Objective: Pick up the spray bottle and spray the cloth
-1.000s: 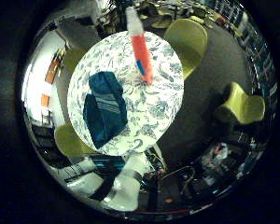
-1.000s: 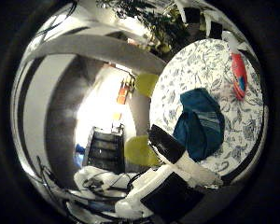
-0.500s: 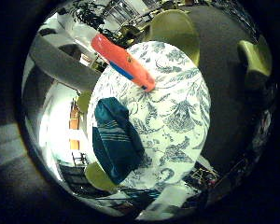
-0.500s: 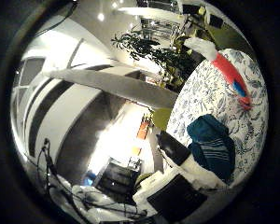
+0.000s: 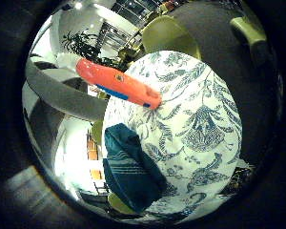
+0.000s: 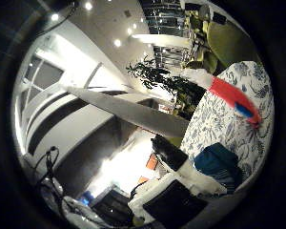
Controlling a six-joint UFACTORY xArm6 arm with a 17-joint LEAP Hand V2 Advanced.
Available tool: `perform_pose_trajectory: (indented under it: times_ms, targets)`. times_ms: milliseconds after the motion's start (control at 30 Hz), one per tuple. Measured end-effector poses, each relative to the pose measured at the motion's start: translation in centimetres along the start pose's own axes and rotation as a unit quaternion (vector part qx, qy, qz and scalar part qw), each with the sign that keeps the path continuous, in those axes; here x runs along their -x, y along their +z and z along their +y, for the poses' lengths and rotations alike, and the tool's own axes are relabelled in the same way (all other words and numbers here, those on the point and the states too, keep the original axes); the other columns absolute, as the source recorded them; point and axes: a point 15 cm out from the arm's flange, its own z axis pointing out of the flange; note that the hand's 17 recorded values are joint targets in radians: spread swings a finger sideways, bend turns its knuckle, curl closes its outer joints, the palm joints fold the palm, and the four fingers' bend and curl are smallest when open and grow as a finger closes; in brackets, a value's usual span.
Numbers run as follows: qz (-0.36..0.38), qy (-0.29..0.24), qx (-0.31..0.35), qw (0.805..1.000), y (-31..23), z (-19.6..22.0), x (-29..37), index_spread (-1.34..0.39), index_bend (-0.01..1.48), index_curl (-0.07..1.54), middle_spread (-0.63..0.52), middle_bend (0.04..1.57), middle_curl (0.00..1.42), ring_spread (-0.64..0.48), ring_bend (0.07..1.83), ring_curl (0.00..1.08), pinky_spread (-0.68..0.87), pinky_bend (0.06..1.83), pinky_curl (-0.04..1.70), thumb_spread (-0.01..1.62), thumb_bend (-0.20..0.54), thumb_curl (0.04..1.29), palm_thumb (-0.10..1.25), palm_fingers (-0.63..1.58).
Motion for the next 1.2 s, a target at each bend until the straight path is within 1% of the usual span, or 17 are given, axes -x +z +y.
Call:
perform_pose_trajectory:
  times_ms: [200, 500, 767, 1200]
  targets:
    - [-0.004, 0.033, -0.032, 0.999, -1.7, -0.9, -2.7, -0.07, 0.15, 0.28, 0.20, 0.37, 0.36, 0.19, 0.54, 0.30, 0.40, 0.47, 0.31, 1.06, -0.025, 0.36, 0.60, 0.09]
    - [-0.016, 0.053, -0.039, 0.998, -1.6, -1.2, -4.2, -0.08, 0.15, 0.28, 0.20, 0.34, 0.36, 0.20, 0.52, 0.30, 0.40, 0.47, 0.30, 1.05, -0.025, 0.34, 0.57, 0.09]
    - [-0.036, 0.065, -0.031, 0.997, 0.4, -1.8, -4.3, -0.08, 0.15, 0.27, 0.21, 0.33, 0.36, 0.20, 0.51, 0.30, 0.40, 0.47, 0.30, 1.05, -0.024, 0.33, 0.58, 0.10]
    - [-0.022, 0.058, -0.008, 0.998, 4.1, -1.7, -5.0, -0.08, 0.15, 0.28, 0.20, 0.32, 0.36, 0.19, 0.50, 0.30, 0.40, 0.45, 0.29, 1.05, -0.024, 0.33, 0.59, 0.12]
